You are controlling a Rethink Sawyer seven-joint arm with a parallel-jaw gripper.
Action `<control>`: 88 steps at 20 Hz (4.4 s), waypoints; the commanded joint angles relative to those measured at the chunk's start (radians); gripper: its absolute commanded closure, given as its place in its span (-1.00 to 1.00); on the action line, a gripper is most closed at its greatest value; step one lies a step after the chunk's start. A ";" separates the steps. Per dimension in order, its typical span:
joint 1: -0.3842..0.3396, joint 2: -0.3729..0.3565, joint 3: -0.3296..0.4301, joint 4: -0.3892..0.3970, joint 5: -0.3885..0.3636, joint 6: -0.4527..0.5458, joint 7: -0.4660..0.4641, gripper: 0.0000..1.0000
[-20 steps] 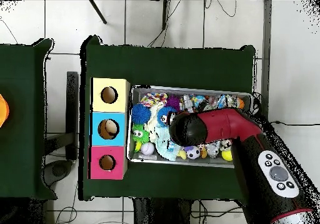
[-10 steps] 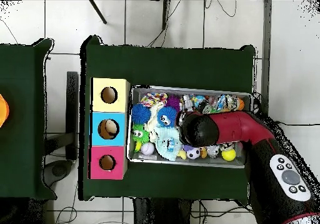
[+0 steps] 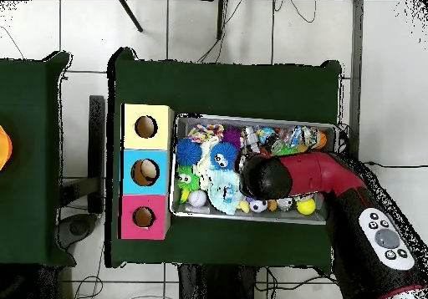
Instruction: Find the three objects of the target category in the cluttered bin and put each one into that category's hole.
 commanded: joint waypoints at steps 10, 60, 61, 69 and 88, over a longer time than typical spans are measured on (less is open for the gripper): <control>-0.091 0.020 0.006 0.121 -0.107 -0.057 -0.156 -1.00; -0.074 0.227 0.001 -0.091 -0.183 -0.070 -0.160 -1.00; -0.064 0.229 -0.006 -0.091 -0.188 -0.078 -0.144 -1.00; -0.010 0.280 -0.056 -0.102 -0.232 -0.160 -0.054 -1.00; 0.021 0.322 -0.096 -0.141 -0.239 -0.203 -0.052 -1.00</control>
